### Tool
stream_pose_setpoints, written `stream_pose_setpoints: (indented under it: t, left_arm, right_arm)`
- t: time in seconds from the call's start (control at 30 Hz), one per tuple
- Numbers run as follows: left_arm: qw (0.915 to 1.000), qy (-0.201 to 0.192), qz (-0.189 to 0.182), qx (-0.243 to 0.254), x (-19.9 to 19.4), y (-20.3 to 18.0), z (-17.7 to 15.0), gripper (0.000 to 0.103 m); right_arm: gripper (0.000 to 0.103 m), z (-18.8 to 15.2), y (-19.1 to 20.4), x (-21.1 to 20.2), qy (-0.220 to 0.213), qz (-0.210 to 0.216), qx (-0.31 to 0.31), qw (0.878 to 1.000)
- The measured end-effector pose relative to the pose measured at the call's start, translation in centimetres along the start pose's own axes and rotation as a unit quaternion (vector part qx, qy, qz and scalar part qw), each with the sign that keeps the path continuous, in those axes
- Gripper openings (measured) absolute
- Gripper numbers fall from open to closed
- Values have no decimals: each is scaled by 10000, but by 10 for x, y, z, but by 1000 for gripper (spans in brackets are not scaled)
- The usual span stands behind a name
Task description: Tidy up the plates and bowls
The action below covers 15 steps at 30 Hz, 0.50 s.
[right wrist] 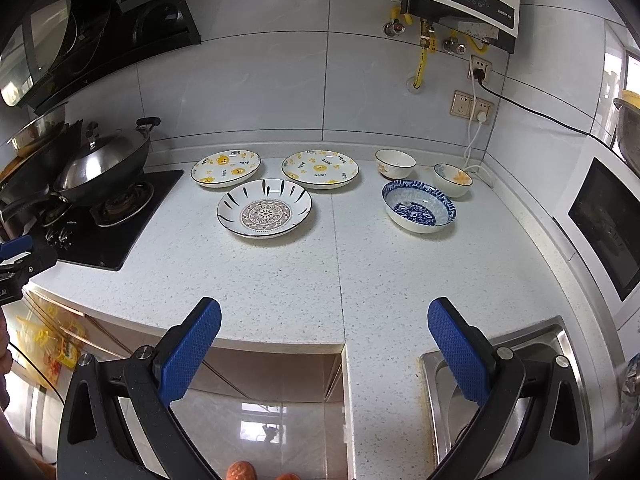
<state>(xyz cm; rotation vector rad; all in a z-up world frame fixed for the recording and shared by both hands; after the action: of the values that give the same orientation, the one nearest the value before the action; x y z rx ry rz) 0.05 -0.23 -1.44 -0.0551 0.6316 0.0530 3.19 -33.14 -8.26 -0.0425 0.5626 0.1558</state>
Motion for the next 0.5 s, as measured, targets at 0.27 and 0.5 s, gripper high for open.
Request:
stream_pose_setpoints:
  t: [0.27, 0.5]
  left_arm:
    - [10000, 8, 11, 6, 3, 0, 0, 100]
    - [10000, 13, 62, 24, 7, -4, 3, 100]
  right_arm:
    - [102, 3, 2, 4, 3, 20, -16, 10000]
    - [102, 5, -4, 8, -11, 77, -55, 10000]
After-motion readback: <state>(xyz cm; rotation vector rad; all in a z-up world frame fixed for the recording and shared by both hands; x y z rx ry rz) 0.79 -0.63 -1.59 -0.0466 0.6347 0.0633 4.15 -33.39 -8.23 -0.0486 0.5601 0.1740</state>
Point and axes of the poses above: each gripper's, at about its wrist camera, not at the fingertips, and x roughly the way its jaws point, y to its left, z to its top, the point moved 2 cm from there along x, roughly the way its jaws point, and after that the axes turned 6 degrees about -y, right-handed, at the moved point
